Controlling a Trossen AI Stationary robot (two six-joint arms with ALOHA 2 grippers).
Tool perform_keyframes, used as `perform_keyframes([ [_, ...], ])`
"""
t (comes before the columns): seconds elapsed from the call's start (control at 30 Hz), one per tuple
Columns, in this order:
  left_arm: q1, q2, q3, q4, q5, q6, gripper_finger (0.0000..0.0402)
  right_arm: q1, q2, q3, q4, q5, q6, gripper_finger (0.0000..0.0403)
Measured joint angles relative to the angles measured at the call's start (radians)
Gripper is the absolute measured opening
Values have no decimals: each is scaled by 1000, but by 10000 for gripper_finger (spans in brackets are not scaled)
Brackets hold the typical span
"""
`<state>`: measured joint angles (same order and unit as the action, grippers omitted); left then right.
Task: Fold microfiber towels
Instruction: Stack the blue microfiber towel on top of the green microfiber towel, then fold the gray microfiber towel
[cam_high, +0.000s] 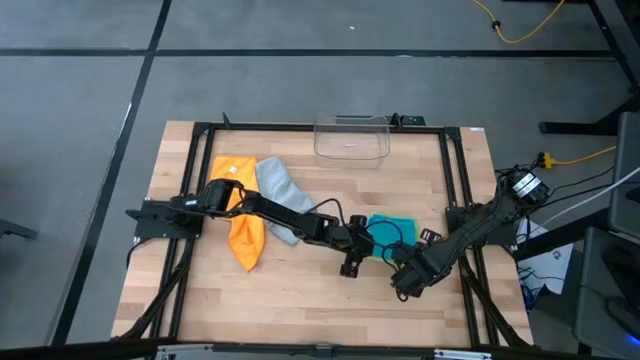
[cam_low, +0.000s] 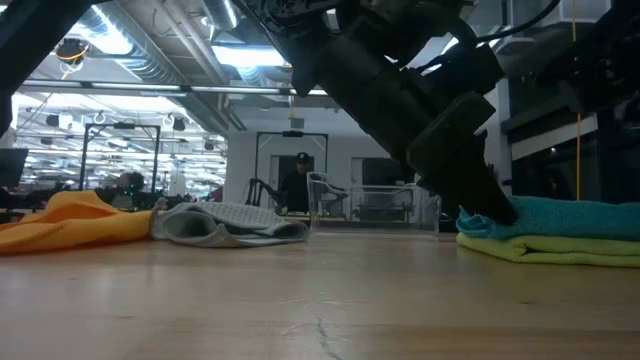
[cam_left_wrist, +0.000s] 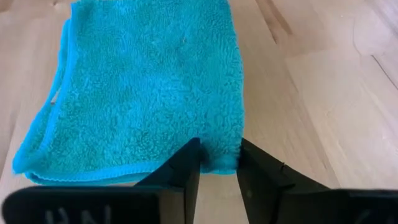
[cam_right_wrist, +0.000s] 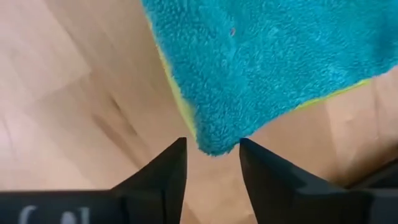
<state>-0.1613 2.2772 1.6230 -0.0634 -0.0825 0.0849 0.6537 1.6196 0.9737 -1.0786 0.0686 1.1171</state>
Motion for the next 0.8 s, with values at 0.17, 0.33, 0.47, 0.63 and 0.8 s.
perform_keyframes([
  [0.17, -4, 0, 0, -8, 3, -5, 93, 0, 0, 0, 17, -84, 0, 160],
  [0.33, -18, -22, -1, -49, 6, -30, 95, 0, 0, 2, 19, -215, 4, 160],
  [0.47, -32, -92, -1, -185, -17, -32, 93, 0, 1, 23, 21, -229, 38, 161],
  [0.63, -39, -224, 0, -435, -31, -31, 93, 0, 1, 61, 46, -206, 83, 161],
  [0.8, -36, -353, 0, -709, -116, -43, 90, 0, 1, 83, 133, -81, 116, 161],
])
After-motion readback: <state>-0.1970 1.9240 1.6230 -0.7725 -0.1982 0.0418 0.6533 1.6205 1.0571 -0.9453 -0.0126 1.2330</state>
